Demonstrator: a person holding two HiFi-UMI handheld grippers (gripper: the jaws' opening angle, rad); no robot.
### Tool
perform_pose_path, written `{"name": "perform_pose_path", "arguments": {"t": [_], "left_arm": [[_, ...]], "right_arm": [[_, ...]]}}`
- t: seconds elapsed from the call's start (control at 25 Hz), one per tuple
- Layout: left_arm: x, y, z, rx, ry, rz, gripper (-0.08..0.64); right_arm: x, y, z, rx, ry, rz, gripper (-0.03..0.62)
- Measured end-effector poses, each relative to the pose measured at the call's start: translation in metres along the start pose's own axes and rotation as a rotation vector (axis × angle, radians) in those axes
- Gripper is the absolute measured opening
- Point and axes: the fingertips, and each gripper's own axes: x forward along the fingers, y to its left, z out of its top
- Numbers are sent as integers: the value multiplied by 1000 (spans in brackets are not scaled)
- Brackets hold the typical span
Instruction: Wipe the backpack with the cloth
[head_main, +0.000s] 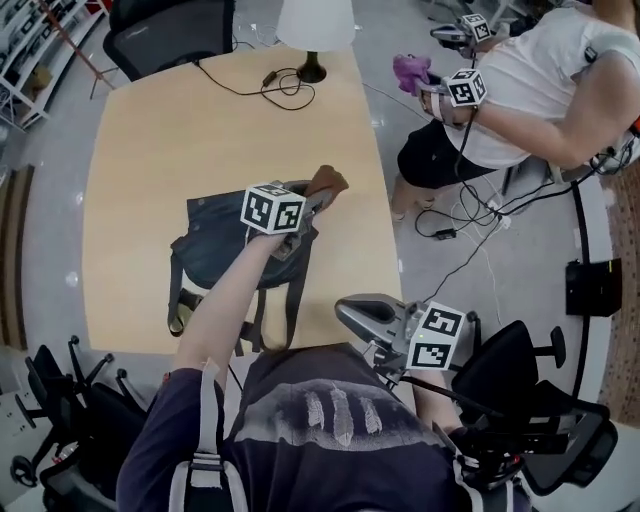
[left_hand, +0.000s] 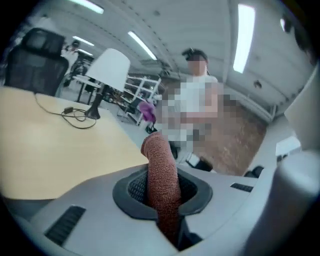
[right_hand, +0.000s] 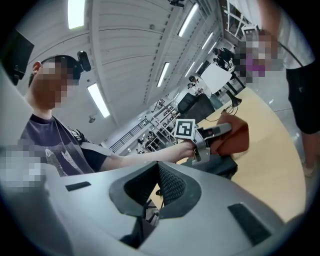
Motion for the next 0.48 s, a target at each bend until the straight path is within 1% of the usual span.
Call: {"name": "perform_pose_path", "arguments": {"t": [0.04,0.08,0.12,0.16,0.2,0.28,0.32,0.4,0.44,0.48], "left_arm": [[-5,9,17,-74,-79,17,55],[-10,21,28,-118,-128,54,55],[-13,35,33,-135,-144,102,55],[-14,50,31,-134,-129,155,55],[-14,65,23,-127,-86,209,55],[-15,92,-4,-112,50,311,55],[-17,103,-18,-86,121,354,55],[-21,119,-42,20,241,423,55],[-24,125,-51,76,286,446,55],[-26,129,-57,116,315,456,55]], "right_arm": [[4,-1,0,2,11,4,2],[8,-2,-1,2,22,9,2],[11,-2,-1,2,34,15,2],[15,-2,-2,3,46,20,2],[19,-1,-4,5,58,25,2],[24,1,-8,7,87,30,2],[26,2,-10,6,101,31,2],[27,4,-12,3,124,28,2],[27,3,-12,5,130,24,2],[27,2,-12,7,134,16,2]]}}
